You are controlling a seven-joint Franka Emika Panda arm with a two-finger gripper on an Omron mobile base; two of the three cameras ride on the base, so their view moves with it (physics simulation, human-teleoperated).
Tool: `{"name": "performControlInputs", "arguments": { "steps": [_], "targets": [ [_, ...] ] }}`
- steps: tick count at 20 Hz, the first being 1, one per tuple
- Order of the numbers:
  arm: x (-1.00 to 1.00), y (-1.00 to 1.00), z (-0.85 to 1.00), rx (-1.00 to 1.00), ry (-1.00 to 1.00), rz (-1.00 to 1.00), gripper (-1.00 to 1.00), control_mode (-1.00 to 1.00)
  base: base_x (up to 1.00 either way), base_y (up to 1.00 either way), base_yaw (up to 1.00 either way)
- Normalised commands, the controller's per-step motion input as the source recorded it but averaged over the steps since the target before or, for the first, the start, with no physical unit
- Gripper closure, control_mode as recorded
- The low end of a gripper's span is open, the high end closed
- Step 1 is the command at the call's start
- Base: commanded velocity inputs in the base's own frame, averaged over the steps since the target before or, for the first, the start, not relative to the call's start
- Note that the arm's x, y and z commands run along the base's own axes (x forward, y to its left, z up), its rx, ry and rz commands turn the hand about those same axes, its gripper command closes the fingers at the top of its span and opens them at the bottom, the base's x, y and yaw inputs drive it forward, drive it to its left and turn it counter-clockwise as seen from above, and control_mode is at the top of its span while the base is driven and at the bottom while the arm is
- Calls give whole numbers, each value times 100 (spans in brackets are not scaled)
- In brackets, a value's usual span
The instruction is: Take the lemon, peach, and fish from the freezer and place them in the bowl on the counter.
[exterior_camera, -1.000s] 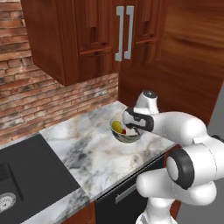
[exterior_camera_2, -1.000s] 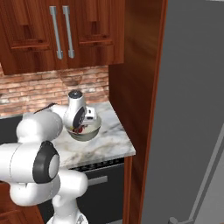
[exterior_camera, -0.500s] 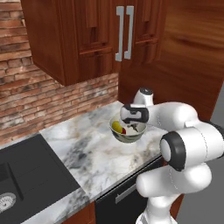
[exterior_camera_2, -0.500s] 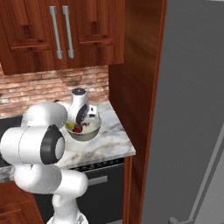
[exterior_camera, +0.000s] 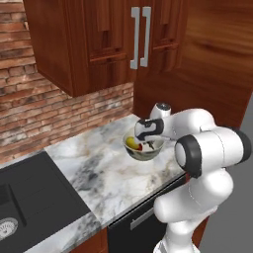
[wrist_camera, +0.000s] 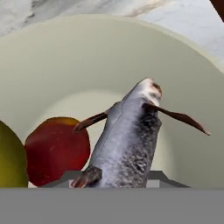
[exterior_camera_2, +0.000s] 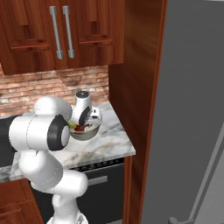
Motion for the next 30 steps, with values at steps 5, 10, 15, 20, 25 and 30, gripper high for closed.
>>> {"name": "performControlInputs", "arguments": {
  "steps": [5,10,15,20,25,30],
  "targets": [
    [10,0,-25,0,0,0,-100,-100,0,0,0],
    [-8,0,-1,0,-4,0,-100,-100,0,0,0],
    [-19,0,1,0,-10,0,-100,-100,0,0,0],
    [-46,4,27,0,-25,0,-100,-100,0,0,0],
    [-46,11,64,0,-23,0,-100,-100,0,0,0],
    [-51,0,74,0,-9,0,-100,-100,0,0,0]
  ]
}}
